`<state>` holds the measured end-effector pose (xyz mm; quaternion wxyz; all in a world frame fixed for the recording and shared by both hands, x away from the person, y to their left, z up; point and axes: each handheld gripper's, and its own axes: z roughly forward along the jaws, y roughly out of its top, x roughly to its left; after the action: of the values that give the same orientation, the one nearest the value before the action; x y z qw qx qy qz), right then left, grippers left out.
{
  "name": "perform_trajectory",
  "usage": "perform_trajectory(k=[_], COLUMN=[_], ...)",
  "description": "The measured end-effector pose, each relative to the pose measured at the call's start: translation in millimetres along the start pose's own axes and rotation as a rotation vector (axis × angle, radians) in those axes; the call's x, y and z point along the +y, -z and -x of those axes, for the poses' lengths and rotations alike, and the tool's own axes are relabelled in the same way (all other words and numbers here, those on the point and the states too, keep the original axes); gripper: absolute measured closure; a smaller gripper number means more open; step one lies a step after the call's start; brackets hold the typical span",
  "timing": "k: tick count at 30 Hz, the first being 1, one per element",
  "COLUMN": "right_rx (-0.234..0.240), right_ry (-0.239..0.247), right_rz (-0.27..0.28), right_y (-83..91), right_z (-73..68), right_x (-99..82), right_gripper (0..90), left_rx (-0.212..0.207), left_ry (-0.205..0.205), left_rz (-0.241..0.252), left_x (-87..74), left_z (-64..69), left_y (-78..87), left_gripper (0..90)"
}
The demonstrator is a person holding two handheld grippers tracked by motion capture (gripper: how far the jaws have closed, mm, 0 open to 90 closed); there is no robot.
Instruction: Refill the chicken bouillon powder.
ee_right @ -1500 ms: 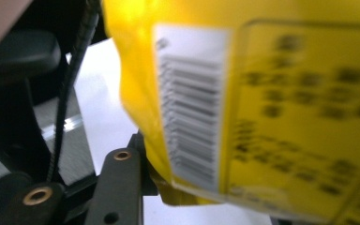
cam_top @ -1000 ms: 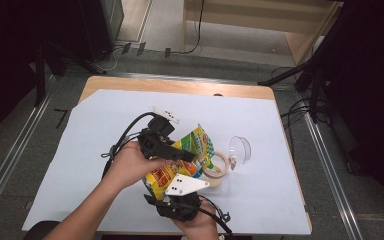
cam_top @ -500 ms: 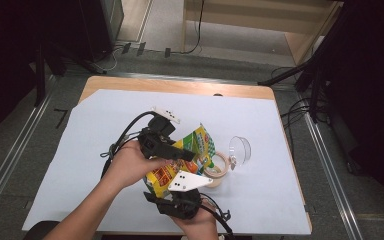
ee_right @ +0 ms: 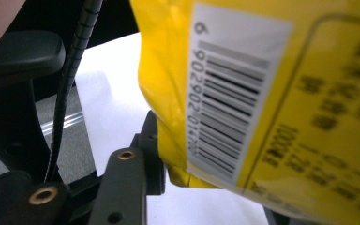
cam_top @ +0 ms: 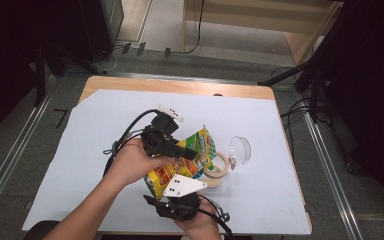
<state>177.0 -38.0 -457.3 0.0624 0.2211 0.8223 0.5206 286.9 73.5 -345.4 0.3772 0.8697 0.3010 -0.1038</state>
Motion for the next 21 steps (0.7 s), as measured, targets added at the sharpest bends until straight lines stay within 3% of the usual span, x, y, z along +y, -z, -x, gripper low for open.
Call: perform_trajectory(k=[7, 14, 21], right_rx=[0.018, 0.015, 0.010], right_ry=[-0.069, -0.071, -0.058], right_rz=[0.033, 0.055, 0.040], right_y=[1.3, 6.5, 6.5], right_z=[5.1, 7.5, 8.2], right_x=[2.1, 8.9, 8.9], right_gripper=[66.1, 64.8, 63.8], left_rx=[0.003, -0.012, -0.041], left_ry=[-0.011, 0.006, 0.027], left_rz=[-0.004, -0.051, -0.051], left_x=[7.2, 21.3, 22.1], left_z=[2.7, 0.1, -9.4], left_y=[0.5, 0.8, -2.8], left_gripper=[71.3, 73.4, 76.8])
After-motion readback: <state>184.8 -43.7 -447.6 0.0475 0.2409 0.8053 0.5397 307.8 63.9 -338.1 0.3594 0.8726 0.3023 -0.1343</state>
